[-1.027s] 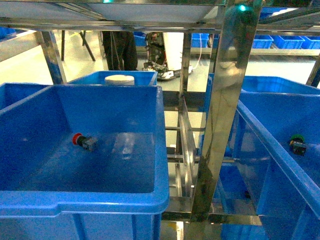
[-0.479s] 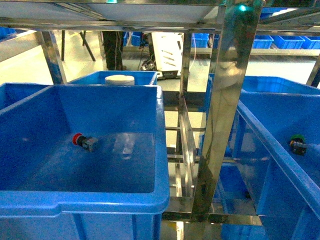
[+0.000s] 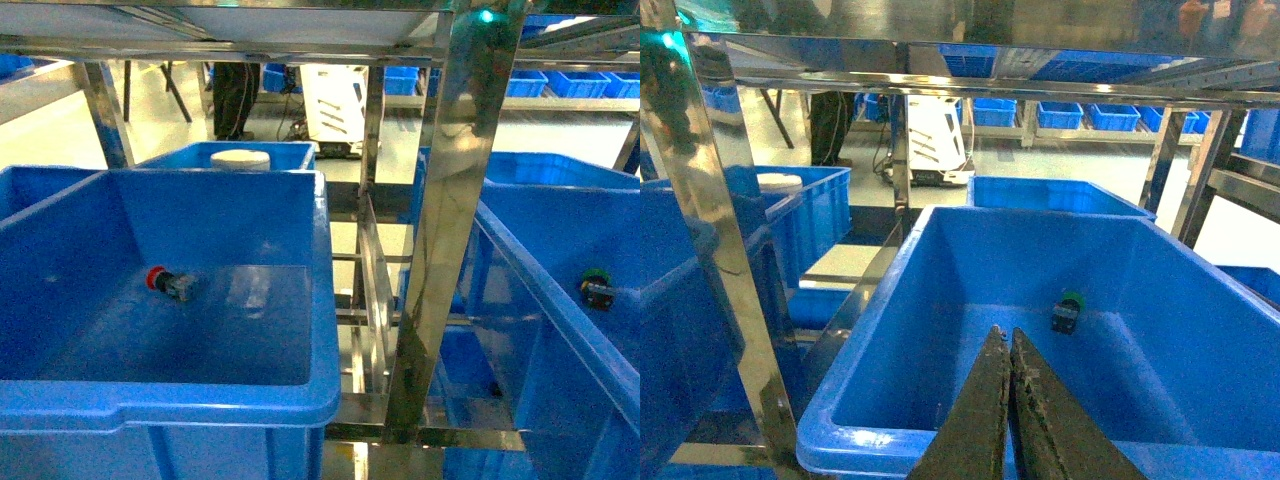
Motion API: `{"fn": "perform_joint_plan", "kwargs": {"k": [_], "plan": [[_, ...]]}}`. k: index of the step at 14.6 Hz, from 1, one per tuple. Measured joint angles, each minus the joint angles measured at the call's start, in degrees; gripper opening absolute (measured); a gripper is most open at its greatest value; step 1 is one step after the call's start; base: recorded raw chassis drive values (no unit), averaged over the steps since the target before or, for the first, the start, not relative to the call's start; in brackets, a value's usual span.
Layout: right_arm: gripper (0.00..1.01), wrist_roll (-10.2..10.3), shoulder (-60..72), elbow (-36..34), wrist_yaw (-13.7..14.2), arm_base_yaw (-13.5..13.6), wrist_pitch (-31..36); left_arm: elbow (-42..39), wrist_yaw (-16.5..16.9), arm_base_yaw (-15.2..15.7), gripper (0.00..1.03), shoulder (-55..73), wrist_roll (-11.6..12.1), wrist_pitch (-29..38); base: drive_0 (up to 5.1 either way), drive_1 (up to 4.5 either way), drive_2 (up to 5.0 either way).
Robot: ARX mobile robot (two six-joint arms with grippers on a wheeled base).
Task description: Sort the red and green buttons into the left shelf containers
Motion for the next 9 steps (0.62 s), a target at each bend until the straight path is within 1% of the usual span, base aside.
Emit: {"fn": "perform_joint_plan", "kwargs": {"k": [4,5,9], "plan": [[0.02,0.0,0.0,0.0,0.09,0.0,-0.02,0.0,-0.26,0.0,0.02,0.0,0.0,0.55,0.0,0.0,0.0],[0.05,-0.02,0.0,0.0,0.09,0.0,-0.02,0.0,-0.26,0.0,0.1,0.0,-0.04,0.48,0.0,0.0,0.0],[0.6,0.0,0.0,0.0,0.09,0.0,-0.02,0.0,-0.26,0.0,0.65,0.0,-0.02,0.5,0.0,0.0,0.0]]}}
